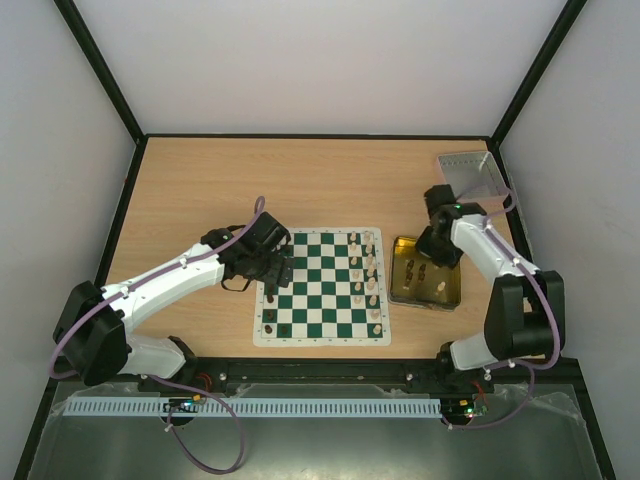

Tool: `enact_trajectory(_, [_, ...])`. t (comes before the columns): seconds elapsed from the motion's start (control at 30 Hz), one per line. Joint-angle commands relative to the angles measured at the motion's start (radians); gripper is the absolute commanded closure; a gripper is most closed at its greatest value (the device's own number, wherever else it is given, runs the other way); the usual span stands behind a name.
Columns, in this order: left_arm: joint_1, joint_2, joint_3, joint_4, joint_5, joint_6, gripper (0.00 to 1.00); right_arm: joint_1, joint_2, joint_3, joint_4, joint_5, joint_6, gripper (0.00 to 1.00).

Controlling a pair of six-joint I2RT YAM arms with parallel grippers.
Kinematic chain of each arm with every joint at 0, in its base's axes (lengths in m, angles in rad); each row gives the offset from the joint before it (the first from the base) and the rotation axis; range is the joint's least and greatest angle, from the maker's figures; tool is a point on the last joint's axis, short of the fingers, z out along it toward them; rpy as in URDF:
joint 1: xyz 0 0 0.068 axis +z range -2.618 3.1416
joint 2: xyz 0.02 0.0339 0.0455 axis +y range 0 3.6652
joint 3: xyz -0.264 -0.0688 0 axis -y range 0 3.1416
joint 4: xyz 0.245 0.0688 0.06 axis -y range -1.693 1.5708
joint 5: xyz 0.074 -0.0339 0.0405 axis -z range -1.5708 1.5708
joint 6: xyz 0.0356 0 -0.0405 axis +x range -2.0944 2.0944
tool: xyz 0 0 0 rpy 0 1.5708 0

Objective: Set up the chess pieces on the board
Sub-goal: Pick up the chess piece from the storage box, then place the chess piece on the chessboard.

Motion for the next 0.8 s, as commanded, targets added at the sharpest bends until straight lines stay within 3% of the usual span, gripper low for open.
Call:
enact_trajectory(0.0, [-0.003, 0.011, -0.008, -0.007, -0.001, 0.01, 0.01, 0.176, -0.057, 0.061, -0.132, 0.047, -0.012, 0.96])
enact_trajectory(0.3, [-0.003, 0.021, 0.0, -0.008, -0.008, 0.01, 0.01, 0.542, -0.088, 0.1, -0.268, -0.004, 0.035, 0.96])
enact_trajectory(0.57, [-0.003, 0.025, 0.001, -0.01, -0.011, 0.008, 0.01, 0.765, -0.03, 0.106, -0.267, -0.002, 0.115, 0.95])
enact_trajectory(0.77, [-0.003, 0.014, -0.006, -0.009, -0.015, 0.006, 0.01, 0.834, -0.003, 0.018, -0.145, -0.084, 0.166, 0.95])
